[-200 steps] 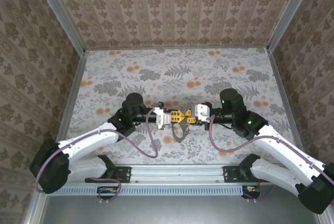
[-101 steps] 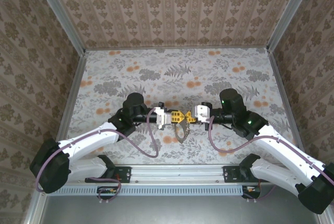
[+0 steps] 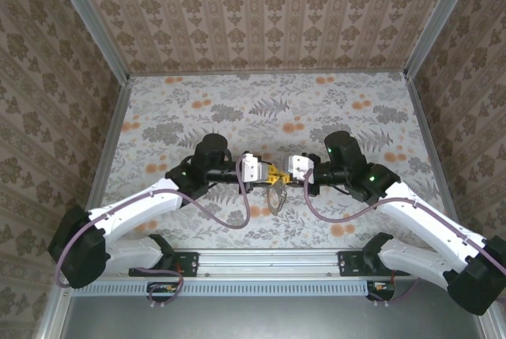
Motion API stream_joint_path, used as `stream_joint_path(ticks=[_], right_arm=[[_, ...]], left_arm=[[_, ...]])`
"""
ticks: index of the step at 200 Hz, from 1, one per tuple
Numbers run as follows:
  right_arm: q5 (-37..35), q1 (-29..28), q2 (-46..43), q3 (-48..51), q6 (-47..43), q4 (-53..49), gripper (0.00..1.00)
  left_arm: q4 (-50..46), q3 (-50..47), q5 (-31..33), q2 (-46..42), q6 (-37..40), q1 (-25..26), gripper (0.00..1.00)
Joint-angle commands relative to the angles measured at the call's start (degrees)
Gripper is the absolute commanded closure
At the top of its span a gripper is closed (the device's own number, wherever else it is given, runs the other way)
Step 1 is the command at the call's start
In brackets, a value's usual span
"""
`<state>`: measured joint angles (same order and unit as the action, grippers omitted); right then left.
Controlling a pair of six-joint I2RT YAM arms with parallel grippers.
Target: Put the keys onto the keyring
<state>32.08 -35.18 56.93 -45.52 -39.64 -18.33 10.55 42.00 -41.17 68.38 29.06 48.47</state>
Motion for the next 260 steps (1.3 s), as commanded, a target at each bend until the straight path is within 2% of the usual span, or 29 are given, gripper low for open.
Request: stream_joint_path(ticks=[1, 52, 83, 94, 109, 116, 126, 142, 165, 201, 228, 260], right_arm=[[2.12, -1.30, 0.58, -3.93, 0.02, -1.48, 1.00], [-0.36, -1.30, 1.39, -4.58, -0.97, -3.96, 1.00], [0.43, -1.34, 1.78, -4.74, -0.53, -3.84, 1.00], [0.29, -1.30, 1.79, -4.81, -0.59, -3.98, 1.00], [0.27, -1.11, 1.81, -4.59, -0.42, -3.92, 1.00], [1.41, -0.54, 1.71, -4.18, -0.11, -3.53, 1.00], [4.63, 0.71, 1.24, -3.27, 0.53, -2.54, 0.91], [8.84, 2.18, 0.03, -1.34, 2.52, 0.45, 0.82], [10.38, 2.74, -0.97, -0.45, 3.87, 1.77, 0.77], [10.29, 3.69, -3.27, -0.71, 2.36, -0.32, 0.76], [11.14, 4.06, -5.74, -1.56, -0.04, -3.77, 0.72], [11.52, 4.15, -6.61, -2.03, -0.24, -4.31, 0.76]], left_arm=[[-6.08, 2.60, 1.94, 1.80, -0.52, 0.33, 0.86], [-10.10, 5.12, 0.80, 2.81, 0.70, 0.34, 0.82], [-10.58, 6.03, 1.68, 3.32, 0.95, 0.42, 0.92], [-10.64, 6.37, 1.89, 3.60, 0.93, 0.49, 1.00], [-10.39, 6.31, 0.53, 3.53, 1.56, 0.48, 1.00], [-9.42, 5.96, -0.06, 3.23, 1.74, 0.48, 1.00], [-7.20, 4.91, -0.23, 2.56, 1.24, 0.44, 1.00], [-2.87, 3.26, -1.13, 1.38, 0.56, 0.33, 1.00], [1.13, 2.14, -3.89, 0.45, -0.51, 0.11, 1.00], [5.05, -0.04, -5.92, -0.70, -0.42, -0.12, 1.00], [7.46, -1.21, -7.03, -1.49, -0.36, -0.29, 1.00], [9.20, -1.72, -7.94, -1.76, -0.32, -0.29, 1.00]])
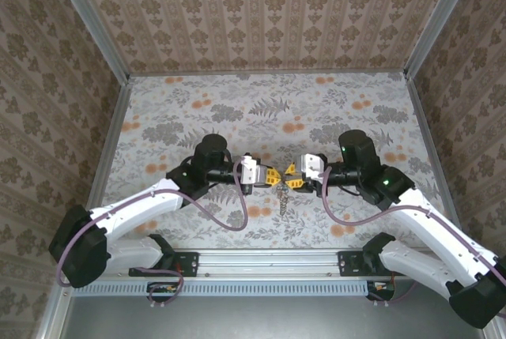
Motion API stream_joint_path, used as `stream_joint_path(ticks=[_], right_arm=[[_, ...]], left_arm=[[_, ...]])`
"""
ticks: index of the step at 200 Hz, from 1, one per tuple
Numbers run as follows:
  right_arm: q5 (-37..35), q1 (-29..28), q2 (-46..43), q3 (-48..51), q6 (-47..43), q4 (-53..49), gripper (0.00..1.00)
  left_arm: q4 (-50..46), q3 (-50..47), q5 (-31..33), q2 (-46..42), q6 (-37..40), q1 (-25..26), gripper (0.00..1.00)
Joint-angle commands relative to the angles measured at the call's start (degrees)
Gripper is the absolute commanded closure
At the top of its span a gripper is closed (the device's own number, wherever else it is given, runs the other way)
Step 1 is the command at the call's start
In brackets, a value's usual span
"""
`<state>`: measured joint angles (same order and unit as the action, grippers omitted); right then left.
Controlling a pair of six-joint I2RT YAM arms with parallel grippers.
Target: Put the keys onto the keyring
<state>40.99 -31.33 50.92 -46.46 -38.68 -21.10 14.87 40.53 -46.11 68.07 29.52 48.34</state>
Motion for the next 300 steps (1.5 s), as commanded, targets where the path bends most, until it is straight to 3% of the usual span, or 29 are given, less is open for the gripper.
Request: stream_joint_path(ticks=[1, 76, 268, 300], right_arm=[[2.60, 0.35, -0.58, -1.09, -1.26, -1.60, 0.76], [1.51, 0.20, 1.79, -1.09, -2.10, 0.33, 0.83], [0.02, -0.92, 4.35, 1.08, -2.02, 3.16, 0.80], [-0.59, -0.93, 4.16, 1.01, -2.02, 3.26, 0.98]], left_arm=[[4.84, -0.27, -3.01, -1.45, -0.73, -0.16, 1.00], [5.18, 0.86, -4.57, -0.26, -0.64, -0.08, 1.00], [8.35, 1.60, -4.05, 0.83, -1.66, 1.11, 1.00], [7.36, 1.87, -2.83, 0.84, -2.07, 1.41, 1.00]])
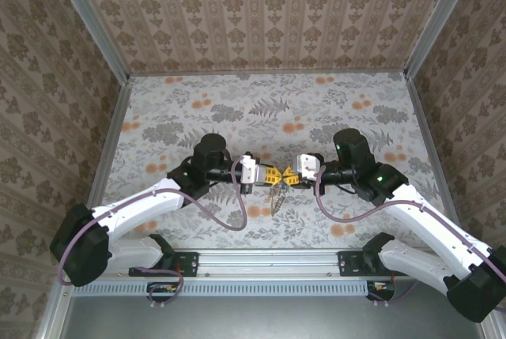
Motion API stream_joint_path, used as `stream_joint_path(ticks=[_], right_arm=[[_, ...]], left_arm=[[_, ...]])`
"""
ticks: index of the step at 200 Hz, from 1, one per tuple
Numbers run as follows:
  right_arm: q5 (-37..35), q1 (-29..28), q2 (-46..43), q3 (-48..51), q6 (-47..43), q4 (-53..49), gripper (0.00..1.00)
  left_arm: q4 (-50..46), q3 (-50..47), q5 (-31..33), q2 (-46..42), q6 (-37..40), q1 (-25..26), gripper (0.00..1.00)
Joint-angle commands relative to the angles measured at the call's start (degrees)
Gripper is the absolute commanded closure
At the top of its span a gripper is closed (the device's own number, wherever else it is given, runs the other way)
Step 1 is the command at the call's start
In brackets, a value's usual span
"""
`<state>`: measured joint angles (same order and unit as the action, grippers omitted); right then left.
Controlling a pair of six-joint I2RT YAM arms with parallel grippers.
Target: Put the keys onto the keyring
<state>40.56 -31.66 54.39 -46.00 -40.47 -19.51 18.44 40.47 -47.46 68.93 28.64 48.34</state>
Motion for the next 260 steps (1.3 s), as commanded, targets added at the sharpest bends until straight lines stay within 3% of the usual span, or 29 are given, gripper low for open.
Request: stream_joint_path(ticks=[1, 14, 45, 83, 106, 151, 260], right_arm=[[-0.23, -0.60, 0.66, 0.55, -0.23, 1.67, 0.99], [-1.16, -0.60, 0.18, 0.48, -0.02, 1.73, 1.00], [-4.49, -0.60, -0.94, -0.29, 1.46, 1.05, 1.00], [-8.72, -1.18, -0.78, -2.14, 2.86, -2.11, 1.00], [-11.90, -2.04, -0.60, -2.43, 2.93, -3.26, 1.00], [-13.96, -2.86, -0.54, -2.53, 3.26, -3.17, 1.00], [-15.64, -3.12, 1.06, -3.65, 4.61, -3.81, 1.00]], left_arm=[[3.62, 1.91, -1.39, -0.02, -1.21, 1.36, 1.00], [-0.33, 2.83, -1.41, -0.34, -0.28, 1.34, 1.00], [-12.93, 5.88, 0.98, -0.74, 3.35, 1.22, 0.79], [-16.02, 7.64, 10.17, -0.66, -2.22, 1.18, 0.67], [-18.31, 10.13, 16.10, 0.51, -6.10, 1.19, 0.67], [-24.44, 14.31, 14.69, 3.44, -5.12, 1.39, 0.75], [-27.51, 16.04, 10.99, 5.08, -1.93, 3.01, 0.66]])
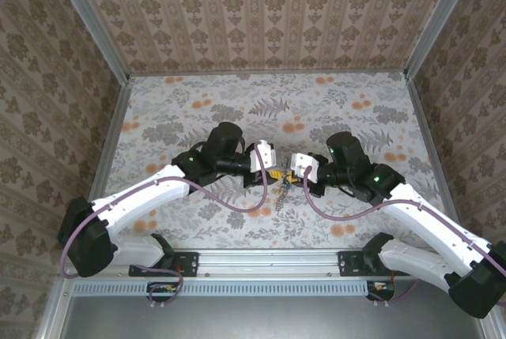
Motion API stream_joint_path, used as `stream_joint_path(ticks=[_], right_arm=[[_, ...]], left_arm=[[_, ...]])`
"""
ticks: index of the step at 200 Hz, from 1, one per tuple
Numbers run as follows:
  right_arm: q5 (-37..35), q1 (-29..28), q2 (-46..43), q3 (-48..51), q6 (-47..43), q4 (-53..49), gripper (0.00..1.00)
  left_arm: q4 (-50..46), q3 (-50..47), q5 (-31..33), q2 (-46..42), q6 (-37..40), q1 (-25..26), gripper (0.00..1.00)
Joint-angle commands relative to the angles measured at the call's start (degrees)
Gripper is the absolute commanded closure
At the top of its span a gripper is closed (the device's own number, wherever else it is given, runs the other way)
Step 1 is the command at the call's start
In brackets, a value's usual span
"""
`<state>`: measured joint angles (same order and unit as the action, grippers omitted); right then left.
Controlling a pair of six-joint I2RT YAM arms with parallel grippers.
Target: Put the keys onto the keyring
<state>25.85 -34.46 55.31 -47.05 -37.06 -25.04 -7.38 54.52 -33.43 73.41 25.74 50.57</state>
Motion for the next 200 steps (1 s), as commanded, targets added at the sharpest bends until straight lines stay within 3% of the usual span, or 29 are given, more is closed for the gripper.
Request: stream_joint_path(ticks=[1, 73, 144, 169, 200], right_arm=[[-0.95, -0.34, 0.14, -2.60, 1.20, 1.69, 1.00], [-1.85, -0.26, 0.30, -0.69, 1.72, 3.77, 1.00], [-0.37, -0.33, 1.02, -1.80, 0.64, 2.56, 1.00], [-0.32, -0.35, 1.23, -1.90, 1.35, 2.98, 1.00], [-0.26, -0.35, 1.55, -2.08, 1.94, 3.65, 1.00]], left_arm=[[-1.73, 1.99, -3.04, 0.60, 0.98, 0.82, 0.66], [-4.86, 2.38, -5.21, -0.08, 0.95, -0.19, 0.62], [-3.48, 4.11, -0.98, 2.97, 0.39, 0.06, 0.64], [-3.43, 4.25, -1.85, 3.23, 1.22, 0.06, 0.75], [-3.63, 4.41, -3.04, 3.19, 1.80, 0.15, 0.79]])
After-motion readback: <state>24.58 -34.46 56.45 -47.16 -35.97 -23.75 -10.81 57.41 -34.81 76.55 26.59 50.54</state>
